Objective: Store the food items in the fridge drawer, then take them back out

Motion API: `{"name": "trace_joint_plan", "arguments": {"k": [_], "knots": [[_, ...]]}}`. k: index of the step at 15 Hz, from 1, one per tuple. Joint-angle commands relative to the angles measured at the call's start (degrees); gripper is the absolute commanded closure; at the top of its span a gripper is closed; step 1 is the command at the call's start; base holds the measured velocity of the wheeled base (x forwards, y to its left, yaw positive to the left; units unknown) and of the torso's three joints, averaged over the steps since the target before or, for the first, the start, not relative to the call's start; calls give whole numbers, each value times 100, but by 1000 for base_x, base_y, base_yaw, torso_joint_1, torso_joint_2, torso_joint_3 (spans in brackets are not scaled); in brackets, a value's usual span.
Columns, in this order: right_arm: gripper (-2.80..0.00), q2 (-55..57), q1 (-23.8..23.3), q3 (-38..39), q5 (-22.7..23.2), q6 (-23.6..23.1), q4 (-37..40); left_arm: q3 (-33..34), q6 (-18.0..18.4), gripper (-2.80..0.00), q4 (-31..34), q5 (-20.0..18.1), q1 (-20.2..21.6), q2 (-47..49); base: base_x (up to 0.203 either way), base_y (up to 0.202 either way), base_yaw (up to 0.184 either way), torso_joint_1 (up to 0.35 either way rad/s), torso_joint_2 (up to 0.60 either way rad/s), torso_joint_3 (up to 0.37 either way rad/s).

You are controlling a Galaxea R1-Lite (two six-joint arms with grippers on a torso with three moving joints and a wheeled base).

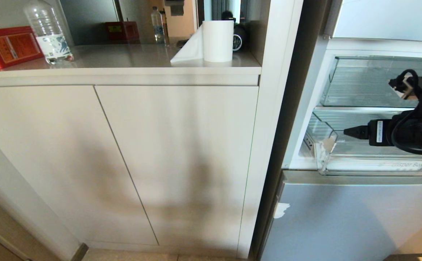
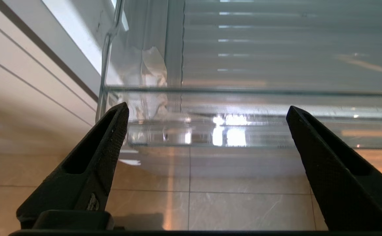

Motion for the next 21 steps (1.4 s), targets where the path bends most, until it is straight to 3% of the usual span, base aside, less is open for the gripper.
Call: {"name": "trace_joint_plan", "arguments": {"k": [1, 10, 16, 21], "knots": [[-280, -64, -33, -74, 8, 71, -26, 0, -1, 0, 0, 0, -4, 2, 0, 0, 0, 0, 0, 0], [-280, 864, -225, -757, -5, 108, 51, 0, -1, 0, 0, 0, -3, 2, 0, 0, 0, 0, 0, 0], [-280, 32, -275, -1150, 5, 105, 1830, 0, -1, 0, 0, 0, 5, 2, 0, 0, 0, 0, 0, 0], [-280, -594, -375, -1128, 30, 99, 2066, 0, -1, 0, 0, 0, -2, 2, 0, 0, 0, 0, 0, 0]]}}
